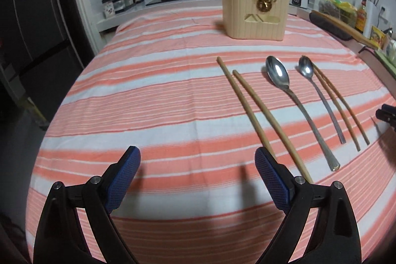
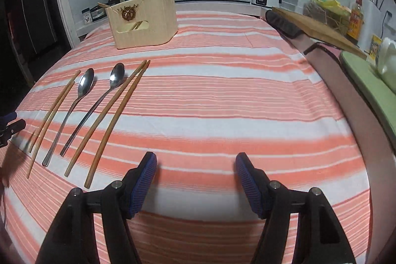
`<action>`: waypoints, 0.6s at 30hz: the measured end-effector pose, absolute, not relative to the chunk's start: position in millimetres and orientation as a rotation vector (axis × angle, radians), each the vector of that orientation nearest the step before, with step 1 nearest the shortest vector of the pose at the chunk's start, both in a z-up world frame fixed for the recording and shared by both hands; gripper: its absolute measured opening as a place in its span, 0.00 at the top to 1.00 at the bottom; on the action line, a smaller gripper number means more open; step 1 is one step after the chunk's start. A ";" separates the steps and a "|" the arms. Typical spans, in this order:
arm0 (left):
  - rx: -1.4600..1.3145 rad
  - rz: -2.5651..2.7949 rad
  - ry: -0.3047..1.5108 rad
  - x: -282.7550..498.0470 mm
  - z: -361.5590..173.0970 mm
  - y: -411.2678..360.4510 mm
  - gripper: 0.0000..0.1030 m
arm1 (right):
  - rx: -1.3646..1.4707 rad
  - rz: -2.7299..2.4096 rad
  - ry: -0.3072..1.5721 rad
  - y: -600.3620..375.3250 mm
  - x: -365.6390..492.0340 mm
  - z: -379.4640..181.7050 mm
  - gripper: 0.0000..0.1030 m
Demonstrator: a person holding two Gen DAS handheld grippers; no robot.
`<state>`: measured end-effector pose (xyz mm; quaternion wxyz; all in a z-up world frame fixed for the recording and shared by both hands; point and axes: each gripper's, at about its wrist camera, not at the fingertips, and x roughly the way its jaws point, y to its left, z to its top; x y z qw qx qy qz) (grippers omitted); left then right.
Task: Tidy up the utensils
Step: 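Open both tools and bring them back over the remaining utensils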
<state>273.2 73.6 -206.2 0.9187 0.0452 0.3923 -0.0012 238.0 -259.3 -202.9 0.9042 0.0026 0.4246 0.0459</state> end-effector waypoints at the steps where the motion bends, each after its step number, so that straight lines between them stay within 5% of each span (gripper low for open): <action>1: 0.096 0.001 0.813 270.2 -207.4 73.9 0.08 | 0.001 0.090 0.866 -258.5 236.2 -202.7 0.34; 18: -0.053 0.057 0.939 278.5 -235.3 98.7 0.04 | -0.034 0.068 0.920 -250.3 246.6 -210.9 0.34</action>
